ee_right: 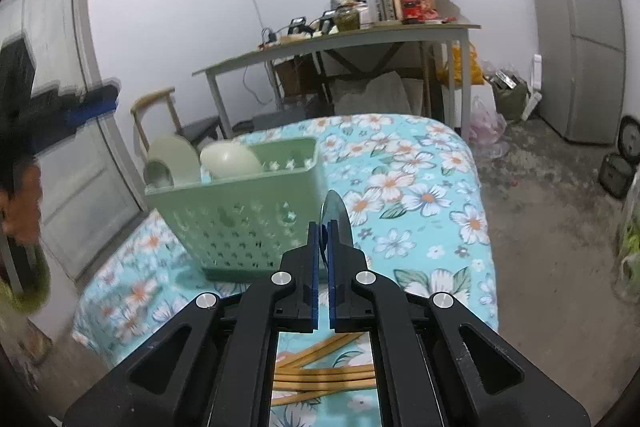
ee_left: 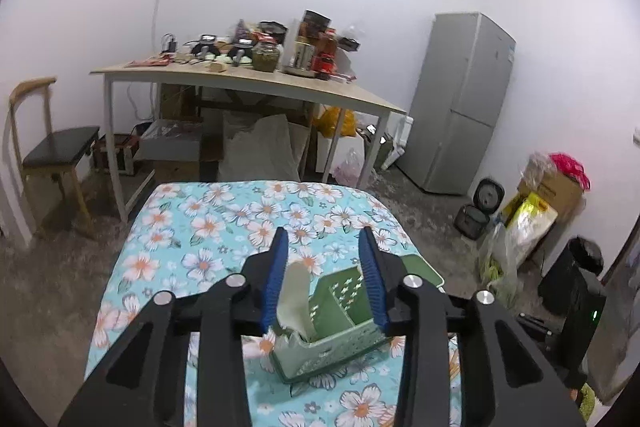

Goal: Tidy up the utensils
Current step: 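Lift both held metal spoons and carry them over the green holder, then open the left gripper to drop its spoon into the holder while the right releases its spoon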

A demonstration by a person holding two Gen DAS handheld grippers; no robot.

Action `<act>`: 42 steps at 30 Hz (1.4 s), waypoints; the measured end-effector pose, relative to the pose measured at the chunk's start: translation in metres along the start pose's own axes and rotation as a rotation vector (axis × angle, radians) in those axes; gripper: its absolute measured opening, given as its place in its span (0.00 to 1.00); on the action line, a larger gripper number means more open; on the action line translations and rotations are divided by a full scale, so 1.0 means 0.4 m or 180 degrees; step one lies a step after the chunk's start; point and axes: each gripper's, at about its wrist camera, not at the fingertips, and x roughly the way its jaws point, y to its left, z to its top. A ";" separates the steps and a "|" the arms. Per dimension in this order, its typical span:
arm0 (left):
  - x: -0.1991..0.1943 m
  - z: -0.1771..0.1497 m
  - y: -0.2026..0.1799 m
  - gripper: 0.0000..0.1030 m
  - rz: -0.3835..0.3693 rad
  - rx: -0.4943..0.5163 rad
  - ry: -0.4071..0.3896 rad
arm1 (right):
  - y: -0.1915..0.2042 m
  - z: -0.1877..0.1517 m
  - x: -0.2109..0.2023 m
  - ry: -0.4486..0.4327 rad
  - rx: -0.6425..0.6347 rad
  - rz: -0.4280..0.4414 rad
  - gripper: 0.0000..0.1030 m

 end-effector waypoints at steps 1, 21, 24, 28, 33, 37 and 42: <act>-0.011 -0.014 0.009 0.37 0.0015 -0.0071 -0.0005 | -0.009 0.007 -0.007 -0.0017 0.0045 0.0016 0.01; -0.062 -0.287 0.054 0.46 0.0349 -0.0232 0.0343 | 0.032 0.289 -0.174 -0.0782 0.0215 0.1017 0.01; -0.055 -0.316 0.049 0.46 0.0349 -0.0205 0.0420 | 0.048 0.316 -0.158 -0.0785 0.0217 0.1158 0.01; -0.050 -0.349 0.043 0.46 0.0333 -0.0194 0.0498 | 0.066 0.325 -0.126 -0.0746 0.0227 0.1248 0.01; -0.044 -0.379 0.041 0.46 0.0292 -0.0235 0.0577 | 0.069 0.322 -0.070 -0.0602 0.0328 0.1346 0.01; -0.043 -0.392 0.036 0.46 0.0273 -0.0217 0.0604 | 0.074 0.306 -0.020 -0.0473 0.0362 0.1284 0.01; -0.041 -0.394 0.034 0.46 0.0278 -0.0194 0.0616 | 0.066 0.271 0.044 -0.0268 0.0439 0.1175 0.01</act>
